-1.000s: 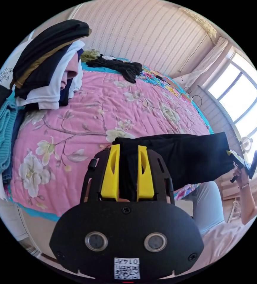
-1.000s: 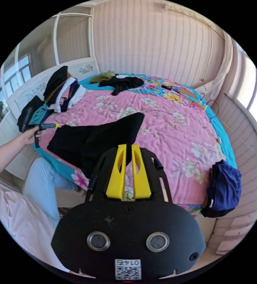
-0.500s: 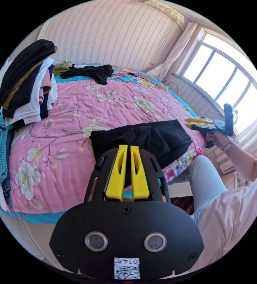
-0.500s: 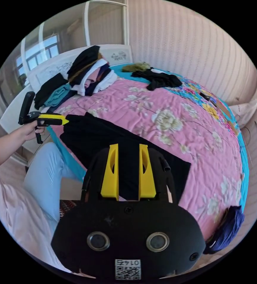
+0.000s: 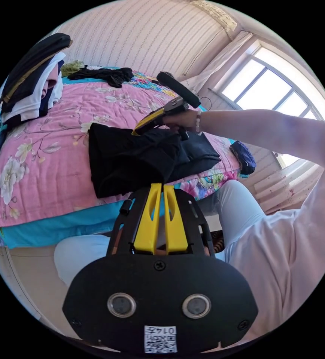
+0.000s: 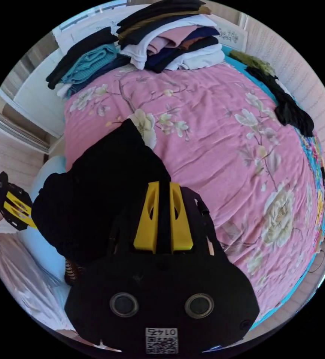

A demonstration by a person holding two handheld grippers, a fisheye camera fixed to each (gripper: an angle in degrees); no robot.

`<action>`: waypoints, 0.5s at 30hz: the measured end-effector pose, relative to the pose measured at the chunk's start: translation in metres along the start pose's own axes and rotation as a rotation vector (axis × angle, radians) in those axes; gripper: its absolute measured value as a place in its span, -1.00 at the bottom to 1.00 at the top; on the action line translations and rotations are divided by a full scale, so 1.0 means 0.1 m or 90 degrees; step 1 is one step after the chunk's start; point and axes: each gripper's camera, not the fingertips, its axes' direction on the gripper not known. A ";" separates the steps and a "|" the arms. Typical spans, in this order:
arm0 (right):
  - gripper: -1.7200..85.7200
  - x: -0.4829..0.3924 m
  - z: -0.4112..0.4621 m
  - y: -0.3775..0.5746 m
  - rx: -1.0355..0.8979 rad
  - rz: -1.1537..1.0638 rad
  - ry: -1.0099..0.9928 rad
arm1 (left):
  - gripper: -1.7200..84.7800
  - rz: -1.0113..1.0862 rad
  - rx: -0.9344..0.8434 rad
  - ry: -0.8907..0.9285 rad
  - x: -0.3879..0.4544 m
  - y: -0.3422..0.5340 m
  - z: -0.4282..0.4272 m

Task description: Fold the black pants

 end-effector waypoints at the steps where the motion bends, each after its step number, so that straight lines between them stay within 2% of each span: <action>1: -0.92 0.04 -0.06 0.05 0.014 0.041 -0.015 | -0.98 0.002 0.006 0.002 0.01 0.01 -0.03; 5: -0.97 0.08 -0.52 0.41 0.126 0.075 -0.065 | -0.98 0.026 0.034 0.027 0.08 0.01 -0.20; 9: -0.98 0.14 -1.38 1.27 0.314 0.144 -0.103 | -0.98 0.196 0.077 0.043 0.46 -0.04 -0.45; 10: -0.98 0.15 -1.63 1.58 0.363 0.174 -0.089 | -0.98 0.244 0.109 0.068 0.60 -0.06 -0.54; 15: -0.97 0.28 -2.85 2.55 0.591 0.274 -0.017 | -0.98 0.324 0.232 0.226 1.04 -0.29 -0.80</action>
